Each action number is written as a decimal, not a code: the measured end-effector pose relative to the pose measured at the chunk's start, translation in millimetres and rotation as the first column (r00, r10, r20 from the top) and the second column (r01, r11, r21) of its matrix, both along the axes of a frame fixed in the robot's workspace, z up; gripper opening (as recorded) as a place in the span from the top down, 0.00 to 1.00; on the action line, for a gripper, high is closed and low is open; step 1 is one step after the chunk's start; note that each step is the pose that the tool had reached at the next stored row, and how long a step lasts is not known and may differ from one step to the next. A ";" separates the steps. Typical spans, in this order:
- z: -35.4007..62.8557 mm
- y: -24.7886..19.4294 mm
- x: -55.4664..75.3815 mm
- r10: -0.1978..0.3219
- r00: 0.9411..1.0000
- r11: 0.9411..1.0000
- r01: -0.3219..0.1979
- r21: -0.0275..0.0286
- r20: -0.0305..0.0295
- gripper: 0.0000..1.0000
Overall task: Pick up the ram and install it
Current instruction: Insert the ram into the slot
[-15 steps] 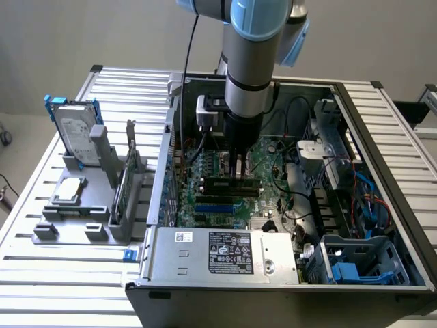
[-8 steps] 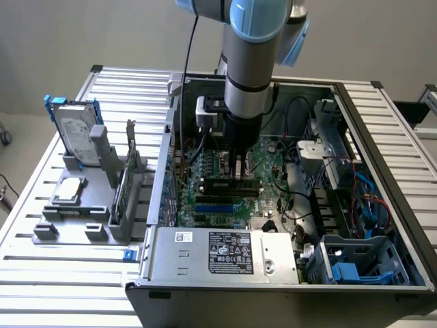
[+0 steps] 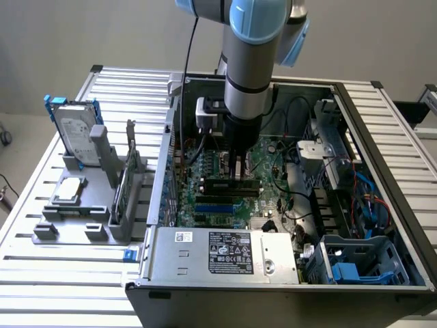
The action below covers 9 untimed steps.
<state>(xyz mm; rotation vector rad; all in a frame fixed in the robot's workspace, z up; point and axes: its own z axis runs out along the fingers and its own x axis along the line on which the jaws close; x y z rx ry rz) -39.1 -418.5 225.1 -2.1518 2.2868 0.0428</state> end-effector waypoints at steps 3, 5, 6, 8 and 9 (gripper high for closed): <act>-0.6 0.0 0.0 0.000 1.000 1.000 0.000 0.000 0.000 0.86; -1.0 0.0 0.0 0.000 1.000 1.000 0.000 0.000 0.001 0.86; -1.2 0.0 -0.1 0.000 1.000 1.000 0.000 0.000 0.001 0.86; -1.6 0.0 -0.1 0.000 1.000 1.000 0.000 0.000 0.001 0.86; -1.8 0.0 -0.2 0.000 1.000 1.000 0.000 0.000 0.001 0.86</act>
